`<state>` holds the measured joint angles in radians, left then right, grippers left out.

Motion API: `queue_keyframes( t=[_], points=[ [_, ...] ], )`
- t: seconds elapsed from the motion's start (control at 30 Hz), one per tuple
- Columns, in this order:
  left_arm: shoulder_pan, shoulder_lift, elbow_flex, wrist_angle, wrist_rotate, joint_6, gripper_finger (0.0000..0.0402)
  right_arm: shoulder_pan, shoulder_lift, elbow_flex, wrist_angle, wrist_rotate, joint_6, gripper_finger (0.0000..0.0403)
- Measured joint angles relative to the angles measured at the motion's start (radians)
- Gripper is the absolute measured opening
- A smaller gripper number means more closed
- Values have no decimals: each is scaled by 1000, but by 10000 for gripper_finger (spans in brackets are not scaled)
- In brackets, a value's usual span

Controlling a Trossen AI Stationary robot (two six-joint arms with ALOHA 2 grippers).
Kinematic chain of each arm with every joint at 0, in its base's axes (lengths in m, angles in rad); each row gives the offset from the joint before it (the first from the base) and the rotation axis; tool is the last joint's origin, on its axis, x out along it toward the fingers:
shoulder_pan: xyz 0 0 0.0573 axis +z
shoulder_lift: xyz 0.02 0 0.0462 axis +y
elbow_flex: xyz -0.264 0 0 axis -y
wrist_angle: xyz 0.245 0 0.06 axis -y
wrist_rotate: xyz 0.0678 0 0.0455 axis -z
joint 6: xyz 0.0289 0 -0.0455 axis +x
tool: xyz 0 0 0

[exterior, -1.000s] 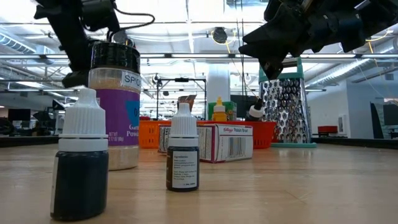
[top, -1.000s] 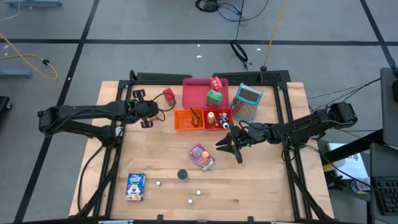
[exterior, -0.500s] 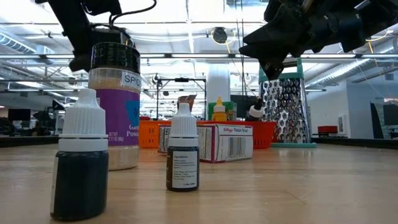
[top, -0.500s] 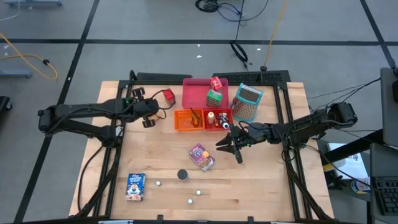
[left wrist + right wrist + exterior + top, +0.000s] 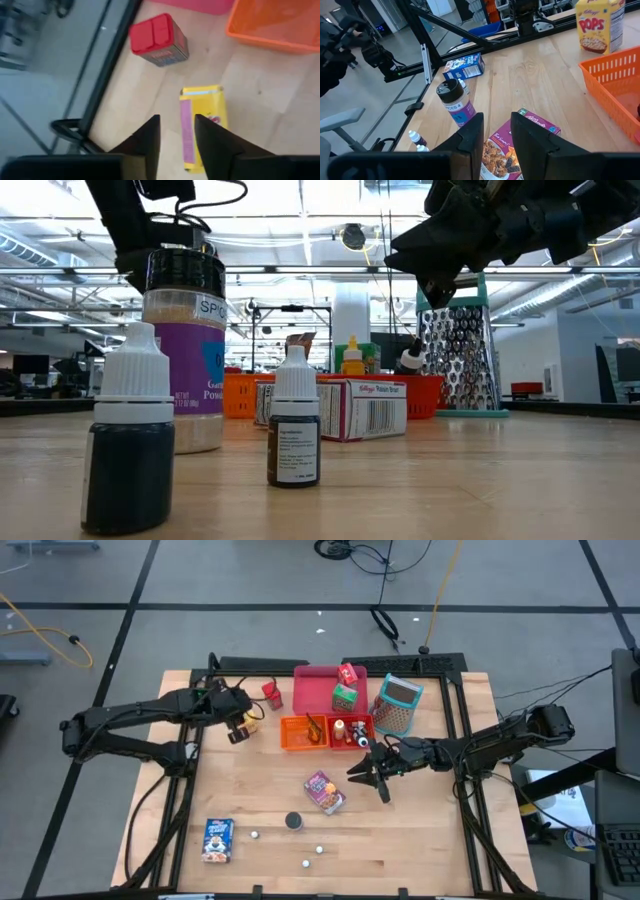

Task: Pick & Place Kitchen Items
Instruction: Put the yellow cereal box into the pink bin

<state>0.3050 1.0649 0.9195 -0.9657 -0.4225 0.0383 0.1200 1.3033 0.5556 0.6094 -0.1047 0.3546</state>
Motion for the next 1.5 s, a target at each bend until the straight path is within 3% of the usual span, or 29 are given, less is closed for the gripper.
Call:
queue_keyframes(
  t=[0.27, 0.5, 0.6, 0.67, 0.9, 1.4, 1.5],
  points=[
    [84, 2, -2, -5, 168, -14, 186, 0, 0, 0, 0, 0, 0, 89],
    [157, 2, -2, -17, 182, -16, 222, 0, 0, 0, 0, 0, -3, 89],
    [194, 2, -2, -23, 251, -22, 230, 0, 0, 0, 0, 0, -3, 89],
    [211, 2, -2, -20, 297, -21, 232, 0, 0, 0, 0, 0, -3, 89],
    [232, 2, -7, -16, 310, -18, 232, 0, 0, 0, 0, 0, -3, 89],
    [264, 0, -148, 115, 356, -1, 232, 0, 0, 0, 0, 0, -3, 89],
    [266, 6, -154, 94, 343, -5, 215, 0, 0, 0, 0, 0, -2, 89]
  ],
)
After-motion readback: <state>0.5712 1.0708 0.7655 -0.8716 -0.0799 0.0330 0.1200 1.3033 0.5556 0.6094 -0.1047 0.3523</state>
